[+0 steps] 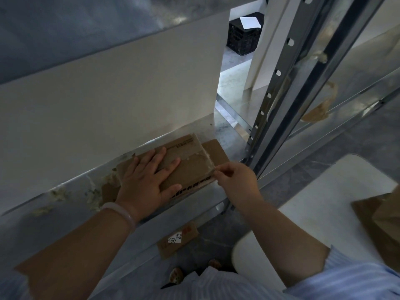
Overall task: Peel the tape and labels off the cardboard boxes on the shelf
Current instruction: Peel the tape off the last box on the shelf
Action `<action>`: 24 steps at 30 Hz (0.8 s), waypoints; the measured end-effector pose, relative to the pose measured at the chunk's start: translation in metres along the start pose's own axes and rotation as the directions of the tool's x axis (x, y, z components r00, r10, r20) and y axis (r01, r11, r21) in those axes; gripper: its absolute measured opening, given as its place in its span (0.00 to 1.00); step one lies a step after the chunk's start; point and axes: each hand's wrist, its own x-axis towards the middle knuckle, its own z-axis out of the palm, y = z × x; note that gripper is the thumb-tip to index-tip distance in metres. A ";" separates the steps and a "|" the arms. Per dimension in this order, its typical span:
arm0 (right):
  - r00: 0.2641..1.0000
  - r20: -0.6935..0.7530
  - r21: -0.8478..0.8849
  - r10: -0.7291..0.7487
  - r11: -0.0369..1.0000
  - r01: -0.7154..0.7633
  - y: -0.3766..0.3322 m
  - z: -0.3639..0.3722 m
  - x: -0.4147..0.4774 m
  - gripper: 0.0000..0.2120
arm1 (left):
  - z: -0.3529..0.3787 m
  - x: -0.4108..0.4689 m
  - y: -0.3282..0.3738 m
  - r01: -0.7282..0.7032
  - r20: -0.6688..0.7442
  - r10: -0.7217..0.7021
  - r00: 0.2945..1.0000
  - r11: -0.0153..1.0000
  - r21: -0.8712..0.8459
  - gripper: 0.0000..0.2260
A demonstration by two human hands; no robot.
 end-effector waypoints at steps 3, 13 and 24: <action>0.987 0.096 -0.274 -0.125 0.950 0.147 -0.006 -0.001 0.004 0.05 | 0.000 0.000 0.000 0.001 0.002 -0.001 1.000 1.000 -0.006 0.33; 0.938 0.203 -0.533 -0.283 0.771 0.348 -0.014 -0.005 0.008 0.05 | -0.002 0.000 0.000 0.010 0.003 -0.010 1.000 1.000 -0.019 0.35; 0.894 0.383 0.332 0.233 0.868 -0.368 -0.017 -0.012 0.037 0.13 | 0.000 0.001 -0.001 0.006 0.001 -0.006 1.000 1.000 -0.008 0.33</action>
